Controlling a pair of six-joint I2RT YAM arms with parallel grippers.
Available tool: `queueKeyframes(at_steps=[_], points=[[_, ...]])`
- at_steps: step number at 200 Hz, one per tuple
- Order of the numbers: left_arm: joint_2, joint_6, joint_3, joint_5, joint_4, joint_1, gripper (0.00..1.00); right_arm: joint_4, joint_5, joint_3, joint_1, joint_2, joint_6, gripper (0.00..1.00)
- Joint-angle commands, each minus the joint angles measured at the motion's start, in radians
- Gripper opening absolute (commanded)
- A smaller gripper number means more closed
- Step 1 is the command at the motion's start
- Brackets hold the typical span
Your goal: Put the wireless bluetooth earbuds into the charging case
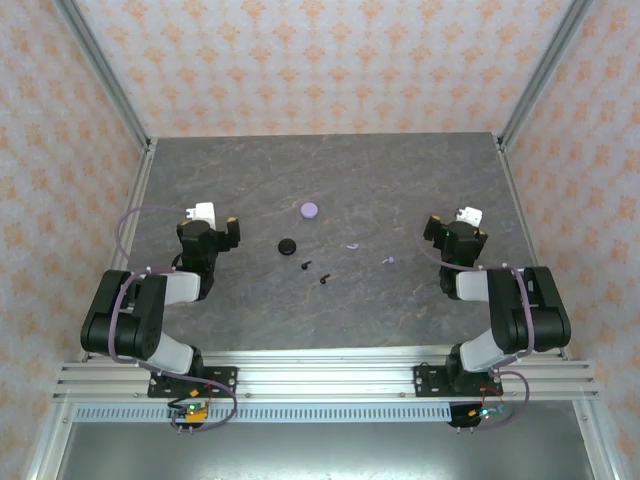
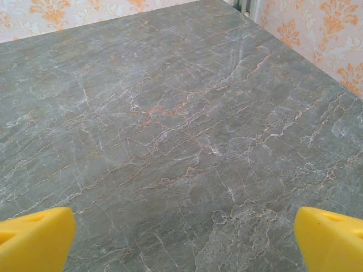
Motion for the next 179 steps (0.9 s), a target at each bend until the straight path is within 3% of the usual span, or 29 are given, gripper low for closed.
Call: queueKeyframes(at_steps=[1, 147, 179], points=[[0.007, 0.016, 0.023, -0.025, -0.009, -0.005, 1.0, 0.02, 0.024, 0.015, 0.004, 0.008, -0.004, 0.99], [0.005, 0.016, 0.02, -0.025, -0.003, -0.004, 1.0, 0.024, 0.023, 0.013, 0.005, 0.006, -0.005, 0.99], [-0.069, -0.012, 0.03, -0.09, -0.081, -0.005, 1.0, -0.089, 0.104, 0.039, 0.005, -0.073, 0.03, 0.99]])
